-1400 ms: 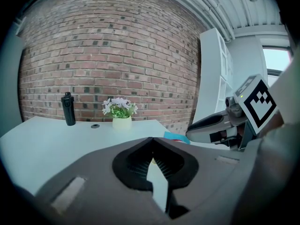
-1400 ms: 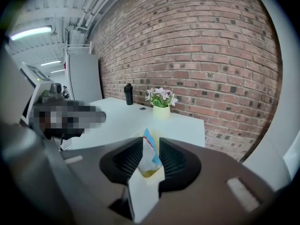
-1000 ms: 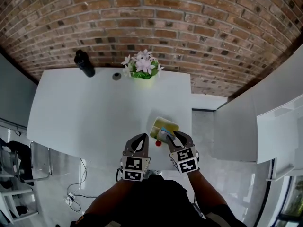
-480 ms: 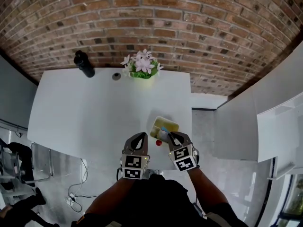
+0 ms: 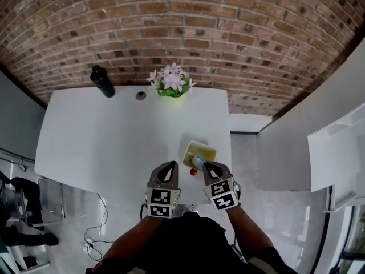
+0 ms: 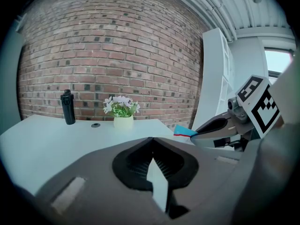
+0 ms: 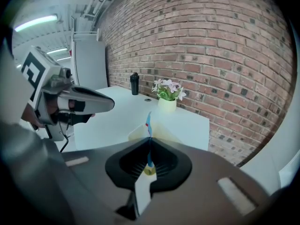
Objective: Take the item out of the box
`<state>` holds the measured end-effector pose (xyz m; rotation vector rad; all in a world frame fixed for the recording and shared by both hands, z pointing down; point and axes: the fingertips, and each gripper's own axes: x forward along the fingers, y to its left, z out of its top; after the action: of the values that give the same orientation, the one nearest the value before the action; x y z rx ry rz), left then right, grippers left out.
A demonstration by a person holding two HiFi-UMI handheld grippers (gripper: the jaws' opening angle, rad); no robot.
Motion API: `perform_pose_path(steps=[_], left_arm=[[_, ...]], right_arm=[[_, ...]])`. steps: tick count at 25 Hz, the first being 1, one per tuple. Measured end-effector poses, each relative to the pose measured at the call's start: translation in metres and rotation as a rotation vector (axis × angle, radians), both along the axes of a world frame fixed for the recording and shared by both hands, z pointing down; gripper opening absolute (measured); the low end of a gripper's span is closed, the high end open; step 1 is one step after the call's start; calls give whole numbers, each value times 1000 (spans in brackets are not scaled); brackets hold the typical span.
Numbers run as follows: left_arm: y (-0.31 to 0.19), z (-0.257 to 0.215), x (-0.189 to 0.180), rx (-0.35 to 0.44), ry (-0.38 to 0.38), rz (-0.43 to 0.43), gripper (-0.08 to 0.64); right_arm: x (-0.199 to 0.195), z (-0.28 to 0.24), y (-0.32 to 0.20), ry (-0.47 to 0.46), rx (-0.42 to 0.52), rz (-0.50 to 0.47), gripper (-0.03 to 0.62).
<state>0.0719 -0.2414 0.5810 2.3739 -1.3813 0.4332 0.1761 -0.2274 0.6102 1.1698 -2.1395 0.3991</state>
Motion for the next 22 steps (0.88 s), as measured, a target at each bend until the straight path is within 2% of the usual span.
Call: perform_pose_path(steps=[14,22], left_arm=[[13,-36,-25,51,24,101,5],[28,-48,-45,79,47,154,5]], right_arm=[[-18,-68,20,-43,142,227,3],[-39,-83,45,-74,175,319,3]])
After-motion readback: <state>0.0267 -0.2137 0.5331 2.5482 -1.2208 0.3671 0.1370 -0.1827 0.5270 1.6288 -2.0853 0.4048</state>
